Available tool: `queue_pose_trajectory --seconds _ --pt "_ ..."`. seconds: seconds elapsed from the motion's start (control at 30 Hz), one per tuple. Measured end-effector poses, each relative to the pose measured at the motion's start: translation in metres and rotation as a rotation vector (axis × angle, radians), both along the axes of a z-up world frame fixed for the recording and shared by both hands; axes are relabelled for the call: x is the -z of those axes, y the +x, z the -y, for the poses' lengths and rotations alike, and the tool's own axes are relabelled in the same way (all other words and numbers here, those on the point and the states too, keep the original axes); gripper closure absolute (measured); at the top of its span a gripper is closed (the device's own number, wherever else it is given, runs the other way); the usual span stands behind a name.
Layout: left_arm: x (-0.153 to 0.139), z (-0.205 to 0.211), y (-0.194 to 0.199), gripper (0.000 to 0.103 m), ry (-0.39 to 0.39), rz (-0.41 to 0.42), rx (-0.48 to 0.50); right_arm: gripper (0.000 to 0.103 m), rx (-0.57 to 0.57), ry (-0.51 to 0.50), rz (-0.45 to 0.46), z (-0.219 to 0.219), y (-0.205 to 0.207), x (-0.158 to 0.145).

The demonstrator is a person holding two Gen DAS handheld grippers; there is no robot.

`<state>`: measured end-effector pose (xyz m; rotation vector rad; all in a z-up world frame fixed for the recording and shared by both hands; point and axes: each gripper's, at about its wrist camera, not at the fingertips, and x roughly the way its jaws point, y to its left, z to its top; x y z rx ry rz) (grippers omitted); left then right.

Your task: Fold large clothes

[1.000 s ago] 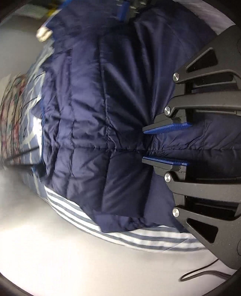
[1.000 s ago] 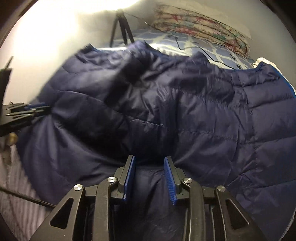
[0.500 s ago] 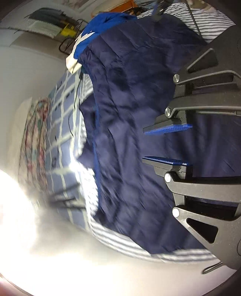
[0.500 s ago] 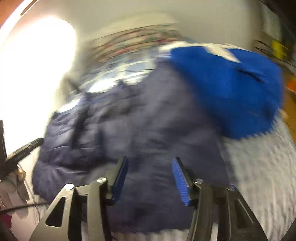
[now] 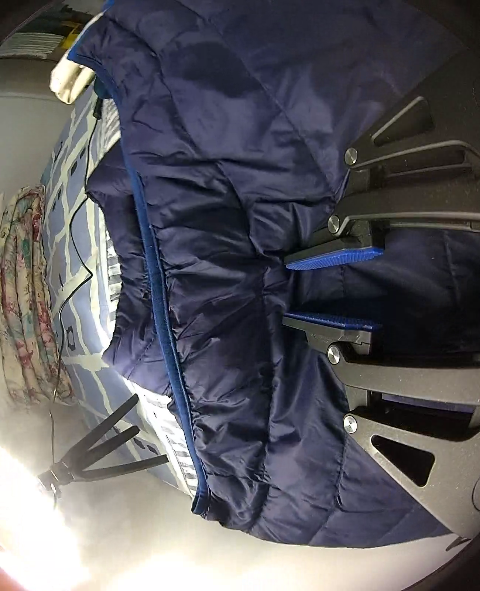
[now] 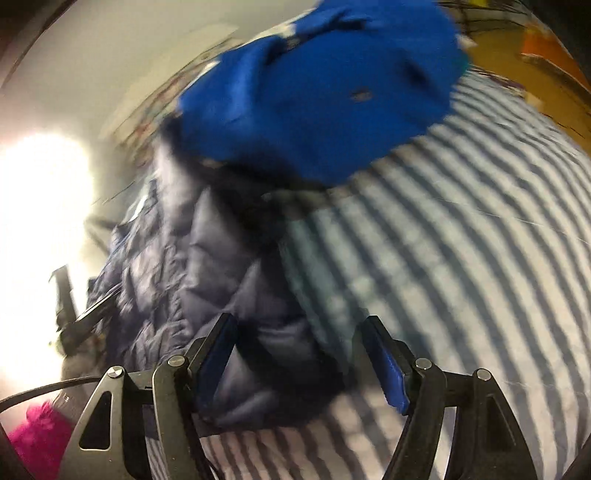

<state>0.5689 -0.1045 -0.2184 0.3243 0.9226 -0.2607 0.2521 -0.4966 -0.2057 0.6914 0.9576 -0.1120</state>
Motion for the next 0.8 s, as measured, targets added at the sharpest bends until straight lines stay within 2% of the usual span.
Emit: queue_pose_trajectory --seconds 0.07,0.17,0.27,0.37,0.47,0.53,0.63,0.7,0.77,0.8 --pt "0.000 0.001 0.004 0.078 0.001 -0.002 0.009 0.025 -0.036 -0.005 0.004 -0.007 0.008 0.001" --pt "-0.013 -0.006 0.002 0.079 -0.013 -0.001 -0.016 0.025 -0.032 0.005 -0.013 -0.010 0.015 0.007" --pt "-0.047 -0.022 -0.029 0.079 -0.090 0.078 -0.030 0.026 0.018 0.039 -0.023 -0.006 0.013 0.011" --pt "-0.062 -0.030 -0.068 0.079 -0.134 0.059 0.021 0.025 0.070 0.038 -0.028 0.002 0.004 0.007" --pt "-0.053 -0.026 -0.097 0.079 -0.142 0.036 0.059 0.016 0.099 -0.020 -0.033 0.008 -0.015 0.001" --pt "-0.037 -0.019 -0.107 0.079 -0.117 0.025 0.067 0.016 0.111 -0.008 -0.045 0.009 -0.020 0.007" --pt "-0.010 -0.021 -0.109 0.079 -0.126 0.006 0.013 0.013 0.120 0.006 -0.026 0.009 -0.017 0.012" --pt "0.001 -0.021 -0.107 0.079 -0.116 0.022 0.004 0.023 0.100 0.022 -0.003 0.004 -0.009 0.012" --pt "0.004 -0.018 -0.107 0.080 -0.107 0.038 0.010 0.053 0.056 0.058 0.014 -0.001 -0.001 0.011" --pt "0.001 -0.018 -0.106 0.080 -0.108 0.024 0.013 0.059 0.040 0.060 0.013 -0.004 0.003 0.010"
